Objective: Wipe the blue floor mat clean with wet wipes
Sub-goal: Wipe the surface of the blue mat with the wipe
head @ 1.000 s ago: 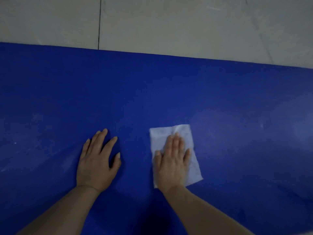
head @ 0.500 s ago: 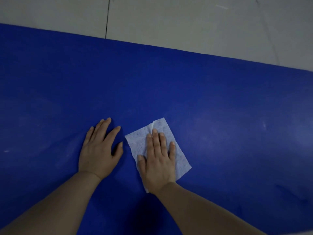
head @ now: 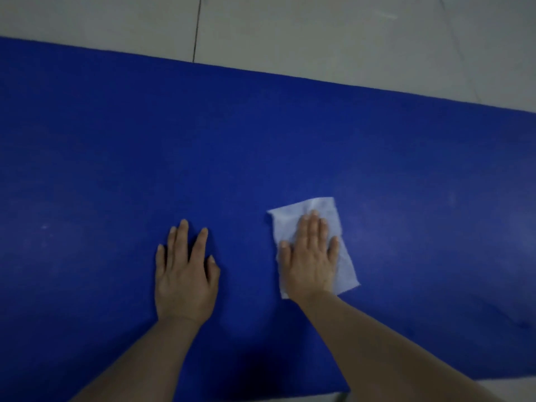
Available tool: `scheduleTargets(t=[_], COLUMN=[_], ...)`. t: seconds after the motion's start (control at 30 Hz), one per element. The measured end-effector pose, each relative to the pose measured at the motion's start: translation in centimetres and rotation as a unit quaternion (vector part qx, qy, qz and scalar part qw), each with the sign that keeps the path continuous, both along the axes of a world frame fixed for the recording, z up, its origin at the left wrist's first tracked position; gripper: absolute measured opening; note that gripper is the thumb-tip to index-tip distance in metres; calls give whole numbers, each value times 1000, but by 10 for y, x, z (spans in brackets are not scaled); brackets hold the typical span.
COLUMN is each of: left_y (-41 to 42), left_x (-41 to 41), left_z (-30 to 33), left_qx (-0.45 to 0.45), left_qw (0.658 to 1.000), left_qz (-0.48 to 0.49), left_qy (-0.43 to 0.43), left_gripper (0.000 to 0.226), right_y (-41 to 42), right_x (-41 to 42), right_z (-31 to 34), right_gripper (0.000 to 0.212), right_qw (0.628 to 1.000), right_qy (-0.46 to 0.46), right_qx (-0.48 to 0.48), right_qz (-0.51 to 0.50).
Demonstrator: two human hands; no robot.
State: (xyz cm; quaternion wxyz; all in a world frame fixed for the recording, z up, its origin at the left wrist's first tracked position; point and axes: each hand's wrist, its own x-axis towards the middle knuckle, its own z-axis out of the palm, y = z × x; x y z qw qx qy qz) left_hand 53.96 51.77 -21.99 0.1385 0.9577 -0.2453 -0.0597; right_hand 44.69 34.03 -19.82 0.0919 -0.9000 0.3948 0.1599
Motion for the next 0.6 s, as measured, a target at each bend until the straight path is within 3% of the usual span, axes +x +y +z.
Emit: scheduleTargets(t=[0.07,0.13,0.2,0.3,0.37,0.43,0.6], left_y=[-2,-1,1,0,0,0,0], left_x=[4,2,1,3,2,2,2], left_z=[0,-1,-2,-3,-2,-1,-3], left_qx=[3,0,-8,-10,-14,-20,-19], left_qw=[1000,1000,1000,1000,1000,1000,1000], left_qz=[7,3,-2,10,14,4,5], left_qy=[4,4,-1,1,1,-1,-4], left_gripper=[57,59,58,52,50,55,49], right_y=[-7,6,35,71,63,37,-15], right_x=[2,8,17,31,32,22,-19], right_z=[2,-2,-6,-10,-13,-13,-11], right_gripper=[70,69,67,60,59,62,66], right_qw=[998,998,999,981,973,983,993], right_qy=[4,-3,-37,-96,-91,-87,-40], right_qx=[2,-7,-32,6,16,-4,-16], right_qz=[-68,-68,10,166,213,162,-107])
